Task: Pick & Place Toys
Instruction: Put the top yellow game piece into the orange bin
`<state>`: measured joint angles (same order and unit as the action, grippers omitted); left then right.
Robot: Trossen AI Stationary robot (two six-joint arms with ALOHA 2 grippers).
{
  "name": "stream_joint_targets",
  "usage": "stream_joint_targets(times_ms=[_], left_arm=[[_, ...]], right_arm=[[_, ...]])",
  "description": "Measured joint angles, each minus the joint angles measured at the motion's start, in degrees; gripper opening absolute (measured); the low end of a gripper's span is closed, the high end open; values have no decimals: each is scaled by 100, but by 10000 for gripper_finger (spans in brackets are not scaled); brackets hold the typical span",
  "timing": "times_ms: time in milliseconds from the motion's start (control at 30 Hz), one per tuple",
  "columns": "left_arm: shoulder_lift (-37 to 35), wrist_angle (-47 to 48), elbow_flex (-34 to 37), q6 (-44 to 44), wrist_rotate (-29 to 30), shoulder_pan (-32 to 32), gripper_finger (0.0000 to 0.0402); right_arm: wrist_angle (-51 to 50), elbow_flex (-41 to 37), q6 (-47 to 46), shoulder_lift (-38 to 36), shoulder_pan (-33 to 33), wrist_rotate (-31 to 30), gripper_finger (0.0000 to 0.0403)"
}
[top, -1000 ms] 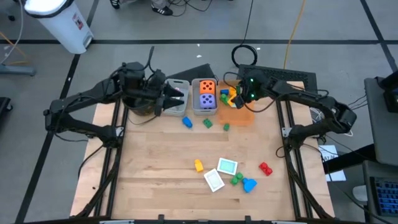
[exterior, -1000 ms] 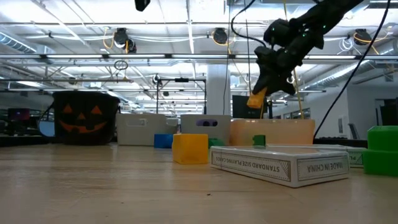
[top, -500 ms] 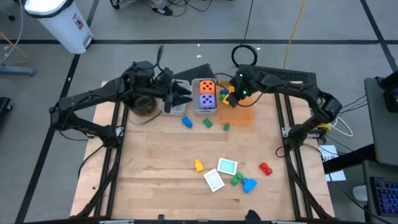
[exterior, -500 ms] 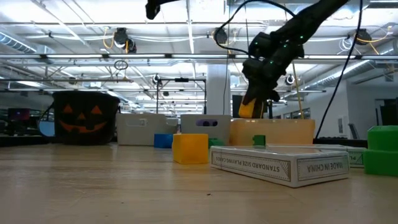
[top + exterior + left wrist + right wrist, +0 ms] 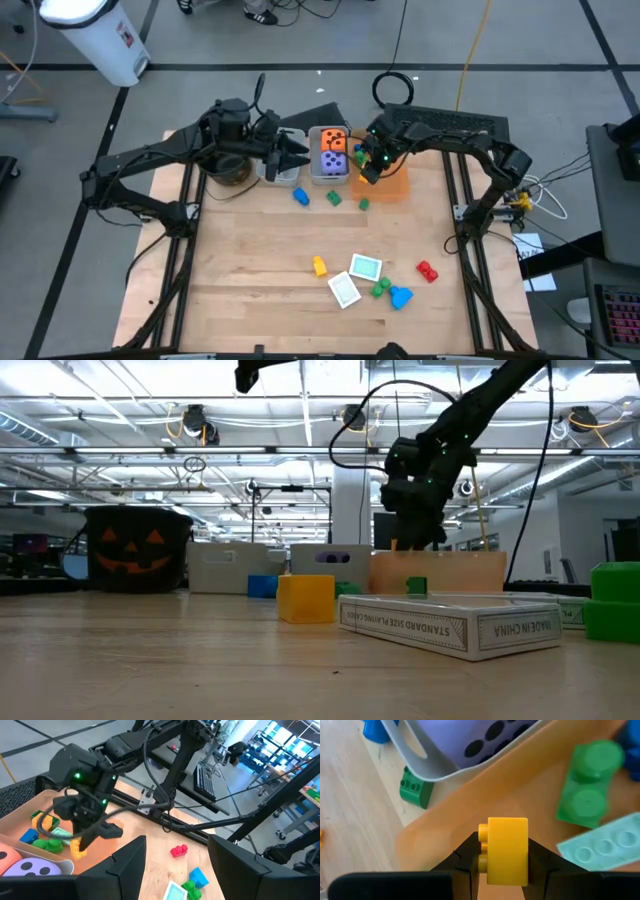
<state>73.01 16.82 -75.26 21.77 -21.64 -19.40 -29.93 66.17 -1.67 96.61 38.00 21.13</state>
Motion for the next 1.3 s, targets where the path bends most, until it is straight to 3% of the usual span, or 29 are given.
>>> stream_joint_targets(times_ms=[800,1300], left_arm=[[0,7,0,169,8,20,221],[0,7,0,254,12,20,221]], right_arm=[[649,0,-21,416,-286,-622,83],[1088,-2,29,416,-286,-623,122]])
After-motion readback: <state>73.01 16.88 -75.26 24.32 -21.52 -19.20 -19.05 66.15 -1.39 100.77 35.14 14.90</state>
